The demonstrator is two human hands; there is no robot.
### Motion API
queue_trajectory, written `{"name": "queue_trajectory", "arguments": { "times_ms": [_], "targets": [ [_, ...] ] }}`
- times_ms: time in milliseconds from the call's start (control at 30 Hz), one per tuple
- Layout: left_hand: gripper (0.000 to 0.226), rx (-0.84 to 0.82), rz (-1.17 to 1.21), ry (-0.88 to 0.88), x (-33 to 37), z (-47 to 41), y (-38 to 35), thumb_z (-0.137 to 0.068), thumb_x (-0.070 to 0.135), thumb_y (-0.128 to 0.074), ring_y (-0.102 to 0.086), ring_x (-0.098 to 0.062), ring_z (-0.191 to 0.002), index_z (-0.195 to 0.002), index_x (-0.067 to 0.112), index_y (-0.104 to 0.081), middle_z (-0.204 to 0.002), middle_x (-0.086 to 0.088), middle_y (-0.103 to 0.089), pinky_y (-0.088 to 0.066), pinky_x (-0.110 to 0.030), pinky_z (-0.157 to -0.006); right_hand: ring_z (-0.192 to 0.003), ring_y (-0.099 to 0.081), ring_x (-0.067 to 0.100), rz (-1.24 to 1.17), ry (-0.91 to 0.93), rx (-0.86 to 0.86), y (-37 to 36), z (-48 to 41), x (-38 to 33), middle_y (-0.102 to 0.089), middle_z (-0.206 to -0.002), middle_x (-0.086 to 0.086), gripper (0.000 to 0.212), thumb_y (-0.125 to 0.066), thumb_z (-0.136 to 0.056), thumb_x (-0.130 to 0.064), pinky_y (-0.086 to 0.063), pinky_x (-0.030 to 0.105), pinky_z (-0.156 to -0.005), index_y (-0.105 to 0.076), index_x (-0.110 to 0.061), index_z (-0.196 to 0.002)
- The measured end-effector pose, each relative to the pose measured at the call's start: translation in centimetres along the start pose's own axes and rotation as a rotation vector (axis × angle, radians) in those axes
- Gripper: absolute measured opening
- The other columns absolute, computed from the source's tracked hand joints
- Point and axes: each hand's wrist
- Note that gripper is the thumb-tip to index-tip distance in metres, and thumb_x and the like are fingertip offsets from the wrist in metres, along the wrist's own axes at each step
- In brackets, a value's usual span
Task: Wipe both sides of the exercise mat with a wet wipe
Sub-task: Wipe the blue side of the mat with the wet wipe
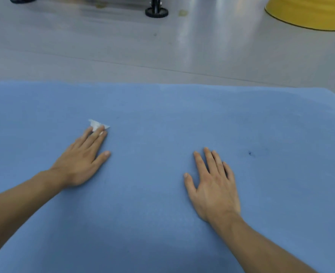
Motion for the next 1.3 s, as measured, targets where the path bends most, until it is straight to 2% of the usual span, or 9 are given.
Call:
{"name": "queue_trajectory", "arguments": {
  "times_ms": [133, 300, 400, 600, 700, 833, 967, 1100, 1300],
  "targets": [
    [0.099, 0.002, 0.011, -0.042, 5.2, -4.4, -0.4, -0.083, 0.076, 0.001, 0.019, -0.009, -0.154, -0.164, 0.020, -0.005, -0.171, 0.012, 0.004, 0.003, -0.036, -0.127, -0.156, -0.009, 0.016, 0.000, -0.005, 0.020, 0.0, -0.1, -0.1, -0.016, -0.169, -0.002, 0.075, -0.019, -0.094, -0.063, -0.013, 0.041, -0.125, -0.027, -0.029, -0.160],
    [0.082, 0.012, -0.064, -0.411, 13.1, -3.7, -1.9, -0.095, 0.065, -0.007, 0.014, -0.012, -0.156, -0.163, 0.019, -0.003, -0.172, 0.006, -0.002, 0.015, -0.027, -0.123, -0.156, -0.012, 0.017, 0.009, -0.005, 0.019, 0.0, -0.2, 0.0, -0.018, -0.169, -0.001, 0.075, -0.019, -0.093, -0.063, -0.015, 0.041, -0.124, -0.028, -0.029, -0.159],
    [0.070, 0.002, -0.054, -0.577, 13.8, -0.3, -2.8, -0.104, 0.058, -0.016, 0.018, -0.008, -0.155, -0.164, 0.022, -0.003, -0.170, 0.012, 0.005, 0.010, -0.028, -0.124, -0.156, -0.009, 0.016, 0.014, -0.005, 0.016, -0.1, -0.2, -0.1, -0.015, -0.169, -0.002, 0.075, -0.018, -0.094, -0.064, -0.013, 0.041, -0.125, -0.026, -0.029, -0.160],
    [0.070, -0.020, -0.054, -0.449, 5.7, 2.0, -1.4, -0.102, 0.065, -0.010, 0.013, -0.006, -0.155, -0.162, 0.031, 0.002, -0.169, 0.017, 0.009, 0.005, -0.028, -0.125, -0.156, -0.006, 0.015, 0.021, 0.001, 0.009, 0.0, -0.1, 0.1, -0.013, -0.170, -0.003, 0.076, -0.014, -0.093, -0.064, -0.010, 0.039, -0.125, -0.023, -0.030, -0.161],
    [0.075, -0.026, -0.003, -0.201, -1.0, 3.0, -0.1, -0.090, 0.080, 0.004, 0.009, -0.002, -0.155, -0.156, 0.043, 0.004, -0.166, 0.020, 0.002, 0.004, -0.025, -0.125, -0.156, -0.001, 0.014, 0.038, 0.005, -0.004, 0.0, -0.1, 0.0, -0.008, -0.170, -0.004, 0.077, -0.010, -0.093, -0.064, -0.007, 0.038, -0.126, -0.018, -0.030, -0.162],
    [0.097, -0.020, 0.004, 0.065, -7.9, 4.8, 1.6, -0.081, 0.088, 0.005, 0.008, 0.004, -0.151, -0.161, 0.033, -0.004, -0.166, 0.021, -0.004, 0.002, -0.027, -0.125, -0.156, -0.004, 0.015, 0.041, -0.002, 0.005, 0.1, -0.1, 0.0, -0.011, -0.170, -0.004, 0.078, -0.011, -0.092, -0.065, -0.010, 0.039, -0.126, -0.020, -0.030, -0.161],
    [0.081, -0.014, 0.030, -0.059, -5.9, 5.2, 0.8, -0.092, 0.078, -0.008, 0.003, 0.000, -0.155, -0.162, 0.038, 0.001, -0.169, 0.018, 0.004, -0.003, -0.029, -0.127, -0.156, -0.004, 0.014, 0.058, -0.005, 0.001, 0.0, -0.2, 0.0, -0.010, -0.170, -0.004, 0.078, -0.009, -0.092, -0.065, -0.010, 0.039, -0.126, -0.020, -0.031, -0.161],
    [0.071, -0.017, -0.001, -0.230, -0.8, 4.5, -0.9, -0.098, 0.067, -0.004, 0.017, -0.003, -0.154, -0.161, 0.036, 0.006, -0.168, 0.019, 0.014, 0.006, -0.028, -0.125, -0.156, -0.004, 0.014, 0.058, -0.012, 0.006, 0.0, -0.2, 0.0, -0.011, -0.170, -0.005, 0.079, -0.008, -0.091, -0.066, -0.010, 0.038, -0.126, -0.019, -0.031, -0.161],
    [0.074, -0.040, -0.036, -0.511, 5.0, 6.5, -1.5, -0.104, 0.065, -0.022, 0.012, -0.011, -0.156, -0.164, 0.024, -0.005, -0.171, 0.010, 0.000, 0.007, -0.028, -0.125, -0.156, -0.005, 0.014, 0.065, -0.010, 0.004, 0.0, -0.2, -0.1, -0.012, -0.170, -0.005, 0.078, -0.009, -0.092, -0.066, -0.012, 0.038, -0.125, -0.020, -0.031, -0.161]
  ]
}}
Point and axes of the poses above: each hand's wrist, its own z-axis away from the middle knuckle, its own y-axis out of the back of the hand, x = y × z
